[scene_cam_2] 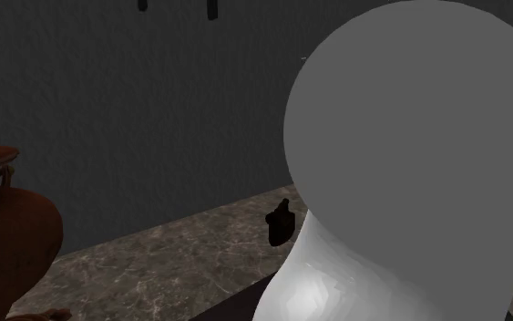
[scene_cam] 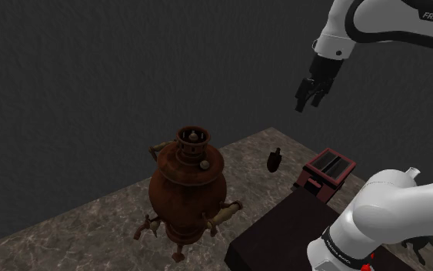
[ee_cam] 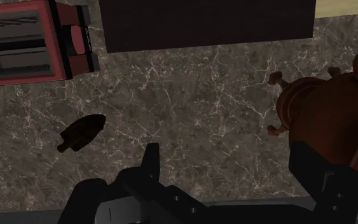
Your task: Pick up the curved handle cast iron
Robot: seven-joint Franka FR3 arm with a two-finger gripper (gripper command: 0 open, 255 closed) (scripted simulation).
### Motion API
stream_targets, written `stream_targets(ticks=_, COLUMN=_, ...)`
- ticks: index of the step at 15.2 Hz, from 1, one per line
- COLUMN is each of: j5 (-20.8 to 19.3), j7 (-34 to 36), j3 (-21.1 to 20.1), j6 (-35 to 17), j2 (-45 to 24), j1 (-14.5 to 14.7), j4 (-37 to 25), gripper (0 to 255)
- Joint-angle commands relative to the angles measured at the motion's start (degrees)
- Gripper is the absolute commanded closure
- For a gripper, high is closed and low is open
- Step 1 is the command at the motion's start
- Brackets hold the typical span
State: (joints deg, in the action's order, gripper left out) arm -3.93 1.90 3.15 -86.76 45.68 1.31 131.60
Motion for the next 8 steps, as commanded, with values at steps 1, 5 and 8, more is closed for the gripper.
stream_targets(ticks=1, j5=0.0, j7=0.0, j3=0.0, j6=0.0, j2=0.0, j1=0.0, j4=0.0, gripper=0)
stream_targets(ticks=5, j5=-0.96, j7=-0.02, j3=2.75, j6=-6.8, j2=-3.57, j1=-1.62, j4=3.4, gripper=0)
stream_targets(ticks=8, j5=-1.53, j7=-0.08, j3=4.86, j6=-11.94, j2=-6.95, j1=-2.78, j4=5.29, gripper=0)
